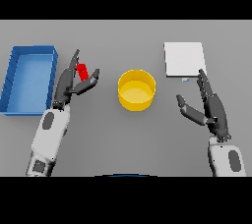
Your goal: Pick up the red beaker and tilt it to pour out 1 green nut into yellow bowl. Pick up the yellow bowl and place it on the metallic measuring scale.
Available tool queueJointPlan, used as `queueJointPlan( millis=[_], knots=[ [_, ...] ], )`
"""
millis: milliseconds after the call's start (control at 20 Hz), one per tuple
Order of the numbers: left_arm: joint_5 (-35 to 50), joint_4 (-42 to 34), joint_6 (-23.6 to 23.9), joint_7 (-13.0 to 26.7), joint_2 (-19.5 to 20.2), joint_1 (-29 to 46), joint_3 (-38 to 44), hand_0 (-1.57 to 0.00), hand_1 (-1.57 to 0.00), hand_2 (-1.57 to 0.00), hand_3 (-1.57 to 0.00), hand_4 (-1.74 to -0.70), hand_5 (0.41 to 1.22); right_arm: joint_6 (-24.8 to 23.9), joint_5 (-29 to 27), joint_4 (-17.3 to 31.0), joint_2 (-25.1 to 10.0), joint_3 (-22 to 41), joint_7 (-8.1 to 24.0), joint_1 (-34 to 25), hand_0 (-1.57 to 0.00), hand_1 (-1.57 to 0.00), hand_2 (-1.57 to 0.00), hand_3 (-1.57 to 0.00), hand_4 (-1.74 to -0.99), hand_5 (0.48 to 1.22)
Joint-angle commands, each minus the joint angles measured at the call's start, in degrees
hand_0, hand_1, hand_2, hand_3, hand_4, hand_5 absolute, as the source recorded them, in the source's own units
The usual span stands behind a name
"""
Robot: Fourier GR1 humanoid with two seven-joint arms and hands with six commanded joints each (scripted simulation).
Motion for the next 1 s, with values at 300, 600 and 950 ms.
queueJointPlan(
  millis=[300, 600, 950],
  knots=[
    [1.7, 7.2, 0.9, -6.0, -1.5, -3.7, 2.6, 0.00, -0.01, -0.05, -0.03, -1.35, 0.726, 0.2, -0.6, -0.6, 0.0, -0.1, 0.6, -0.1, 0.00, 0.00, 0.00, 0.00, -1.301, 0.647],
    [3.9, 12.2, 2.8, -8.5, -2.7, -7.5, 6.0, -1.07, -1.05, -1.05, -0.98, -1.48, 0.998, 0.0, -0.7, -0.3, 0.2, -0.3, 1.9, -0.2, 0.00, 0.00, 0.00, 0.00, -1.291, 0.647],
    [2.4, 10.8, 3.2, -9.1, -2.6, -7.4, 3.1, -1.47, -1.46, -1.46, -1.37, -1.54, 1.174, -0.1, -0.5, 0.0, 0.2, -0.4, 1.2, -0.5, 0.00, 0.00, 0.00, 0.00, -1.288, 0.648]
  ],
)
